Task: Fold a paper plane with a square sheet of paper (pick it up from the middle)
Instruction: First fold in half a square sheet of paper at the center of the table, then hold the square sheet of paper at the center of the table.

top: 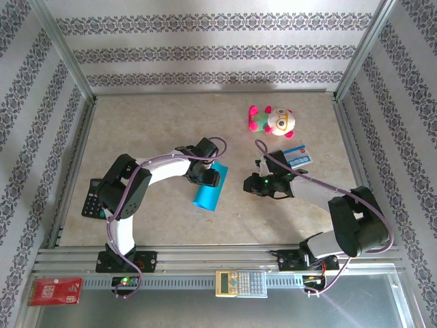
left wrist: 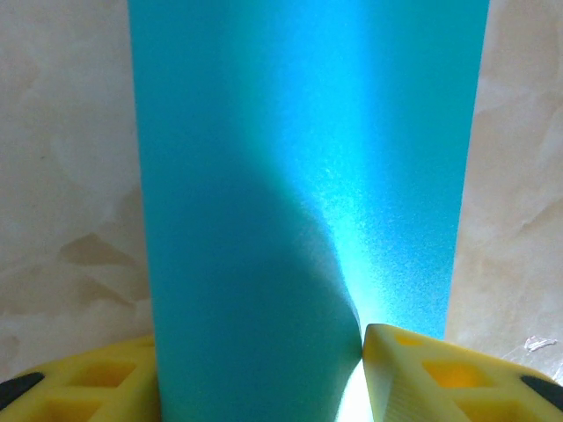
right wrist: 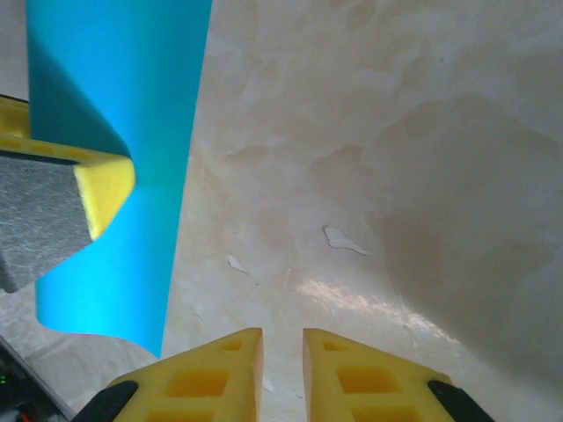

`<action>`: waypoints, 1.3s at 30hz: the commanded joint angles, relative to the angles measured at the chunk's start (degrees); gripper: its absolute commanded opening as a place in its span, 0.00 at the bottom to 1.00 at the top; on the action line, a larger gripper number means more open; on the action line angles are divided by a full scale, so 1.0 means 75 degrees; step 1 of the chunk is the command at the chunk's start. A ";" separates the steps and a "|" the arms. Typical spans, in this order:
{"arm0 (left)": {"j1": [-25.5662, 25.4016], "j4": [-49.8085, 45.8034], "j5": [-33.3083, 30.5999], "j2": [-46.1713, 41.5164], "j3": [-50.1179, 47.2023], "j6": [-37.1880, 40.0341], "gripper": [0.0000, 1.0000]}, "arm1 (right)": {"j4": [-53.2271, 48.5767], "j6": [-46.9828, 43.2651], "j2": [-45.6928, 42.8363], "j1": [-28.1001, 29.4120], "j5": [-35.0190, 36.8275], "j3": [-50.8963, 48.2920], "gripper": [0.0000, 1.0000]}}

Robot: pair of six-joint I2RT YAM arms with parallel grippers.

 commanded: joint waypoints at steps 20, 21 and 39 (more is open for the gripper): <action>0.0088 -0.0434 -0.0959 0.0732 -0.0559 0.0062 0.54 | 0.3416 0.3147 0.2128 0.1447 0.0121 0.0435 0.09; 0.0082 -0.0434 -0.0956 0.0732 -0.0559 0.0066 0.54 | 0.3495 0.3232 0.2187 0.1446 0.0111 0.0425 0.09; 0.0088 -0.0415 -0.0979 0.0750 -0.0583 0.0092 0.54 | 0.4173 0.3978 0.2618 0.1464 -0.0112 0.0434 0.07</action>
